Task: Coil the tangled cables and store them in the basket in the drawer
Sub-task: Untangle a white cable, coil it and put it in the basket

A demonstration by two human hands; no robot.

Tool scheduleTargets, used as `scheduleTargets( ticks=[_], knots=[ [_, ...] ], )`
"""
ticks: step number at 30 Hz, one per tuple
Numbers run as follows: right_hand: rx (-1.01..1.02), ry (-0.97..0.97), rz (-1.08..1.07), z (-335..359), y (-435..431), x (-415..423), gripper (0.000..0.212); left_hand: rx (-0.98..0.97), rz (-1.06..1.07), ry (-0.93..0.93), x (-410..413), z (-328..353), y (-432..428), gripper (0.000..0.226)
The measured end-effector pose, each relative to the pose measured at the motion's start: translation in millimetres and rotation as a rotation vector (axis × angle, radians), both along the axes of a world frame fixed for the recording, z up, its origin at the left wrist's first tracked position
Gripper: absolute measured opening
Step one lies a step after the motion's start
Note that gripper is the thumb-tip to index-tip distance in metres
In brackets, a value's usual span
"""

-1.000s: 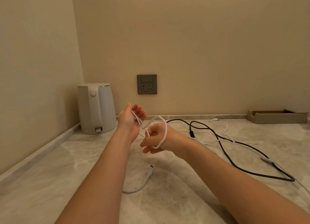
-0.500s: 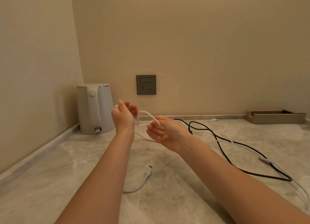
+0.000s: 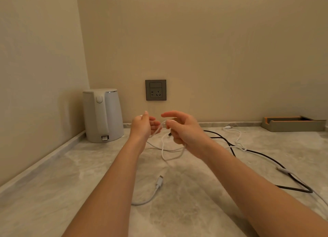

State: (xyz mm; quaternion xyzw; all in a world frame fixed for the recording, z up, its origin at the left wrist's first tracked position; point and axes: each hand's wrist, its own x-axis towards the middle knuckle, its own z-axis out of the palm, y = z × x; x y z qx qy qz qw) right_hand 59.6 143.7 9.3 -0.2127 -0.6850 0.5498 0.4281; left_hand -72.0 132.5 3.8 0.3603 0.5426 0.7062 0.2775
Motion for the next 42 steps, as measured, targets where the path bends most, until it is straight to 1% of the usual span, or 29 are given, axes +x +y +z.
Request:
scheduleTargets(
  ticks=[1,2,3,4,8,11,12,14,17,19,20,22,24,26,28,32,34,35,36,39,40,42],
  knots=[
    [0.19,-0.141,-0.075,2,4,5,0.022,-0.036,-0.054,0.015,0,0,-2,0.041],
    [0.343,-0.23,-0.137,4,8,9,0.021,-0.07,-0.115,0.025,0,0,-5,0.041],
    [0.446,-0.269,-0.172,6,11,12,0.019,-0.103,-0.177,0.035,1,0,-7,0.041],
    [0.504,-0.27,-0.184,6,14,15,0.017,-0.138,-0.242,0.052,3,1,-10,0.042],
    [0.578,-0.205,-0.183,3,23,20,0.013,-0.274,-0.535,0.063,12,3,-19,0.056],
    [0.569,-0.172,-0.182,0,30,19,0.009,-0.336,-0.671,0.127,16,2,-20,0.066],
    [0.55,-0.151,-0.192,-2,32,19,0.007,-0.343,-0.721,0.128,16,2,-19,0.068],
    [0.477,-0.108,-0.208,-6,36,19,0.012,-0.329,-0.824,0.073,17,1,-18,0.066],
    [0.254,-0.077,-0.17,-16,37,13,0.017,-0.273,-0.927,-0.026,14,1,-21,0.053],
    [0.095,-0.057,-0.131,-22,35,7,0.028,-0.23,-0.932,-0.072,13,2,-22,0.044],
    [0.021,-0.039,-0.103,-24,34,4,0.034,-0.206,-0.928,-0.105,13,1,-21,0.044],
    [-0.118,-0.01,-0.041,-26,32,-2,0.04,-0.146,-0.935,-0.207,12,1,-18,0.047],
    [-0.231,0.013,0.035,-27,30,-5,0.04,-0.071,-0.937,-0.349,9,3,-16,0.053],
    [-0.284,0.014,0.118,-29,29,-6,0.039,-0.002,-0.916,-0.468,7,4,-15,0.057],
    [-0.288,0.015,0.17,-30,30,-6,0.039,0.05,-0.89,-0.556,8,5,-14,0.058],
    [-0.342,0.075,0.242,-24,36,4,0.046,0.214,-0.792,-0.763,2,7,-12,0.049],
    [-0.364,0.091,0.237,-18,40,15,0.046,0.279,-0.73,-0.826,-6,7,-12,0.048],
    [-0.334,0.059,0.193,-16,42,20,0.046,0.292,-0.713,-0.84,-8,7,-13,0.048],
    [-0.249,-0.01,0.114,-15,45,25,0.046,0.297,-0.705,-0.849,-8,6,-13,0.048],
    [0.229,-0.385,-0.202,-17,48,30,0.043,0.313,-0.681,-0.86,-6,6,-13,0.044],
    [0.361,-0.513,-0.278,-18,48,28,0.043,0.317,-0.662,-0.855,-6,5,-12,0.042],
    [0.508,-0.711,-0.318,-21,44,21,0.04,0.333,-0.615,-0.856,-7,5,-11,0.041]
  ],
)
